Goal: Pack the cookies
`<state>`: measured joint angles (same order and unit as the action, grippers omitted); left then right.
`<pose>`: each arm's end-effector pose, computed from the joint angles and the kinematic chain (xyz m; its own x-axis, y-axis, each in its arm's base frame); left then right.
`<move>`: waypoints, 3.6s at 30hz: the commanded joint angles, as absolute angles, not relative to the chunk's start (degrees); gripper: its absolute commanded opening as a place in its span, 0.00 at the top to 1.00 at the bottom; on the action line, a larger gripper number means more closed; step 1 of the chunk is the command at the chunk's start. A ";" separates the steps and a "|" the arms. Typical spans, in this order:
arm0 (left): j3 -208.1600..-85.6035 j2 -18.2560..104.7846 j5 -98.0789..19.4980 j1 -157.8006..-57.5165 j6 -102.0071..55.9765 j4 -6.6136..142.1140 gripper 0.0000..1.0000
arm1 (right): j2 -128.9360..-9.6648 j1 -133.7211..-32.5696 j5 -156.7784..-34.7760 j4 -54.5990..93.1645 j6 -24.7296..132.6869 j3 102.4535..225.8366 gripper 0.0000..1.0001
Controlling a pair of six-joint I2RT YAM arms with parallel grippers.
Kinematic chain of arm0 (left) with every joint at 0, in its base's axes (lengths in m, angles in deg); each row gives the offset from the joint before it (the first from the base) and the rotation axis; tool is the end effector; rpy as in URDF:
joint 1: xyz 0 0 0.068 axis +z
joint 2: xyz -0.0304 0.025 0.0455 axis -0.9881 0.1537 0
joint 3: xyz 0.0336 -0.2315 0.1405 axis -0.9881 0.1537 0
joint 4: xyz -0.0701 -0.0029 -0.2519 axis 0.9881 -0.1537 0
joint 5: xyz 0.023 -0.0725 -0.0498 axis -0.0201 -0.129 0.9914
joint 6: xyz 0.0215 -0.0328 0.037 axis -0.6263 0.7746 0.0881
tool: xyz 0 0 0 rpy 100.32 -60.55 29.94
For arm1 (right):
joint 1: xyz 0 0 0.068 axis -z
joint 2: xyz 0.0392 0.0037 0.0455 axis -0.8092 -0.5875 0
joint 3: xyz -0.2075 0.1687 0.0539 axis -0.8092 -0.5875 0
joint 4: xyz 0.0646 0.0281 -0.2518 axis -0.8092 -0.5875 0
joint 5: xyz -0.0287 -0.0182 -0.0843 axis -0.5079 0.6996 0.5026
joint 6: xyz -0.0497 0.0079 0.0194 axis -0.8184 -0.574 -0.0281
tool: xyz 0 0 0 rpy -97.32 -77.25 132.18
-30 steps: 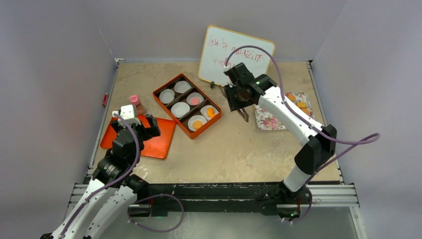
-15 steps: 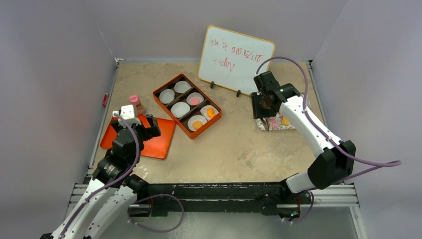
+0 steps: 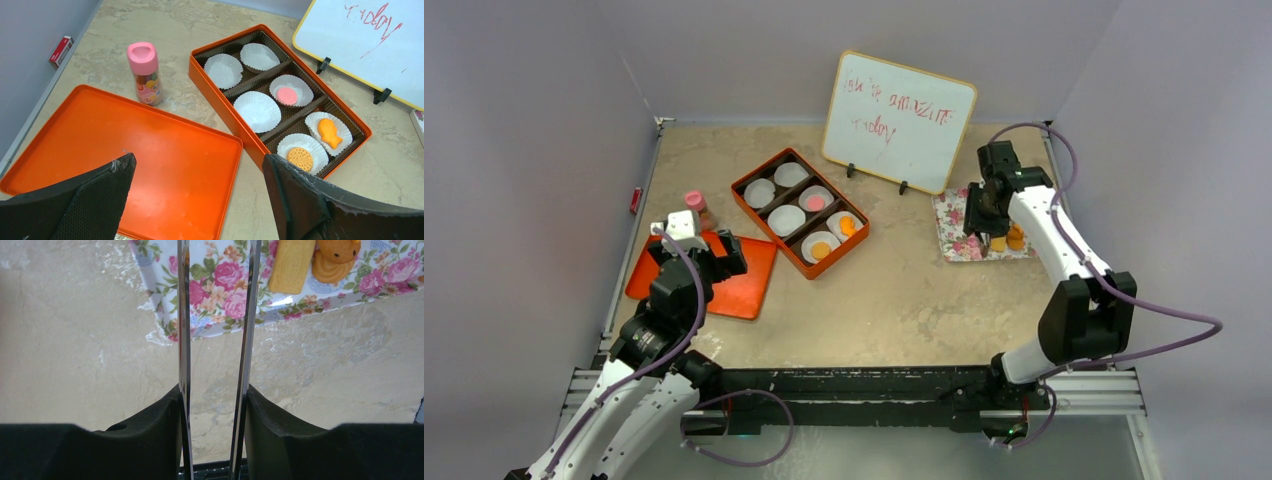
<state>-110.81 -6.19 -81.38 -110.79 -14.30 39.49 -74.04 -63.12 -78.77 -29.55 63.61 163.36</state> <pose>0.1079 -0.0385 0.3027 -0.2059 -0.2144 -0.9548 -0.1343 0.9727 -0.1895 0.3037 0.0427 0.2942 -0.8451 0.1475 -0.5138 0.1695 0.9855 0.0042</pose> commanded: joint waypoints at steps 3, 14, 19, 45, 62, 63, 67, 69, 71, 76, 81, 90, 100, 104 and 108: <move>-110.66 -6.72 -81.72 -110.43 -15.34 41.56 0.03 | -77.25 -58.58 -80.94 -25.93 61.42 163.90 0.54; -110.66 -6.96 -82.45 -110.39 -15.35 41.39 0.03 | -83.13 -56.58 -82.42 -24.18 59.91 166.42 0.51; -110.66 -6.75 -82.62 -110.39 -15.35 41.43 0.03 | -84.25 -56.22 -82.78 -23.74 59.52 166.53 0.50; -110.57 -6.28 -82.51 -110.31 -15.43 41.54 0.03 | -86.68 -55.12 -82.38 -25.57 56.59 170.37 0.65; -110.57 -5.67 -81.73 -110.16 -15.43 41.65 0.03 | -77.07 -58.44 -87.97 -25.63 56.16 170.69 0.74; -110.57 -5.62 -81.67 -110.16 -15.43 41.65 0.03 | -76.71 -59.35 -88.04 -25.69 56.32 170.93 0.74; -110.66 -5.47 -81.41 -110.08 -15.35 41.65 0.03 | -76.28 -63.95 -86.60 -26.29 56.39 172.76 0.74; -110.67 -5.42 -81.35 -110.08 -15.35 41.65 0.03 | -76.56 -66.19 -86.43 -26.59 56.54 174.08 0.74; -110.67 -5.45 -81.39 -110.07 -15.35 41.65 0.03 | -77.08 -68.43 -86.54 -26.74 56.91 175.65 0.74; -110.69 -5.43 -81.35 -110.05 -15.26 41.65 0.03 | -78.63 -74.13 -86.56 -26.35 57.75 179.09 0.74; -110.75 -5.47 -81.21 -109.99 -15.26 41.65 0.03 | -81.20 -79.21 -86.60 -26.04 58.45 182.47 0.74; -110.75 -5.68 -81.21 -109.99 -15.26 41.65 0.03 | -86.83 -87.14 -87.15 -24.93 59.26 188.18 0.75; -110.75 -6.02 -81.30 -109.90 -15.26 41.65 0.03 | -94.94 -94.61 -88.05 -22.75 59.70 194.30 0.75; -110.75 -6.07 -81.30 -109.89 -15.26 41.65 0.03 | -97.87 -96.62 -88.05 -21.98 59.51 196.53 0.75; -110.75 -6.04 -81.14 -109.81 -15.26 41.73 0.03 | -100.95 -98.03 -89.97 -21.51 59.56 198.43 0.75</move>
